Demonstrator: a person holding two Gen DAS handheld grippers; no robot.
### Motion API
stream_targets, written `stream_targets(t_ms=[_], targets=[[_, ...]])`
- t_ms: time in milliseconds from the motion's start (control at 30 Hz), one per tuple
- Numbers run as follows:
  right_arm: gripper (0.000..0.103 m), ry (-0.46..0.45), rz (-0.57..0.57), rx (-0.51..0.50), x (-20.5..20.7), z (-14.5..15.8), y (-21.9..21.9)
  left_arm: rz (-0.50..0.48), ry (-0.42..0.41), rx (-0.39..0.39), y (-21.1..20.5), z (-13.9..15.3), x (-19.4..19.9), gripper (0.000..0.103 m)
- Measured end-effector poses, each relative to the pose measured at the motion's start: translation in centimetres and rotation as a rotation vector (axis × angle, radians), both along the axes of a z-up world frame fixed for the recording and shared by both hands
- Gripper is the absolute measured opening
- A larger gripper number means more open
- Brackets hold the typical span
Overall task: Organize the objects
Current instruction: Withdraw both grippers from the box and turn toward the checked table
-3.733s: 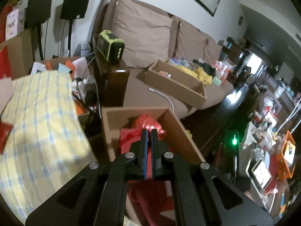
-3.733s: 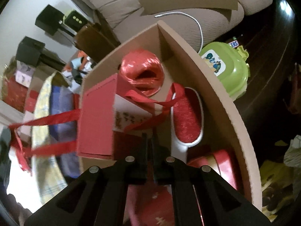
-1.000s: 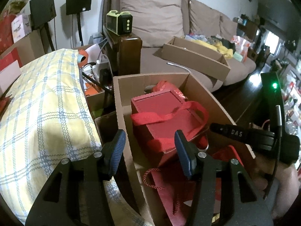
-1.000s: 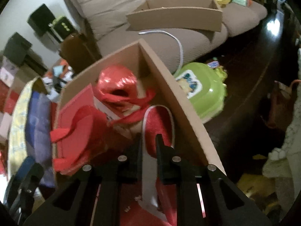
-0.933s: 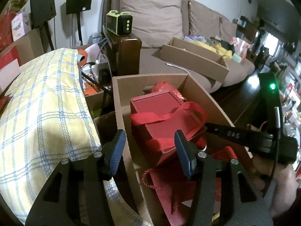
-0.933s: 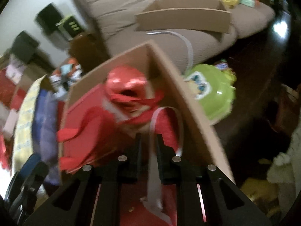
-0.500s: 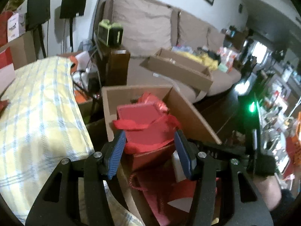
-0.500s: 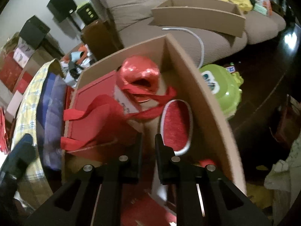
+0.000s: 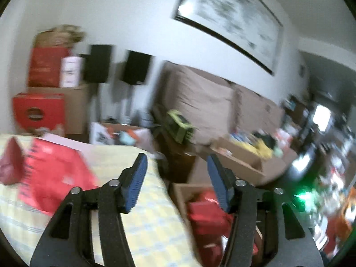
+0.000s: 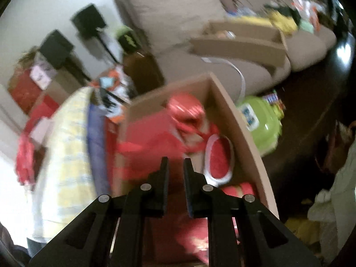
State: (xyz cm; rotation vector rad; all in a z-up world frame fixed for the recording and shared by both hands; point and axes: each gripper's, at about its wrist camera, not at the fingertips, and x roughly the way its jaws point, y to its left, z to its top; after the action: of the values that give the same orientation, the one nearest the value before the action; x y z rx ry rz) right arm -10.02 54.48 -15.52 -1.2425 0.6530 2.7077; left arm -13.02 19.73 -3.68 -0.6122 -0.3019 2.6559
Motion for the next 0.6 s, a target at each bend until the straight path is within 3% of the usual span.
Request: stream_targets(t_ms=[167,300,400,467,600], targets=[[0.021,0.097,0.154,-0.038,0.2,6.9,-5.7,0.191,-0.04,-0.045,-9.6,1.0,-1.2,0.061],[0.037,0.128,0.265,-0.018,0.5,10.0,-11.3,0.289,-0.181,0.01,-16.9,0.3,-1.9,0.061],[0.055,0.095,0.374,0.012,0.0,10.4,-16.2,0.244,-0.351,-0.056,-19.6,-1.2,-2.6,0.064],[0.056,0.057,0.425,0.019,-0.4,9.5,-19.0,0.252,-0.373,-0.112,-20.3,-2.0,-2.1,0.064],[0.06,-0.038,0.498,-0.02,-3.0,7.0,-24.1,0.248,-0.443,-0.062,-22.9,-3.5,-1.6,0.064]])
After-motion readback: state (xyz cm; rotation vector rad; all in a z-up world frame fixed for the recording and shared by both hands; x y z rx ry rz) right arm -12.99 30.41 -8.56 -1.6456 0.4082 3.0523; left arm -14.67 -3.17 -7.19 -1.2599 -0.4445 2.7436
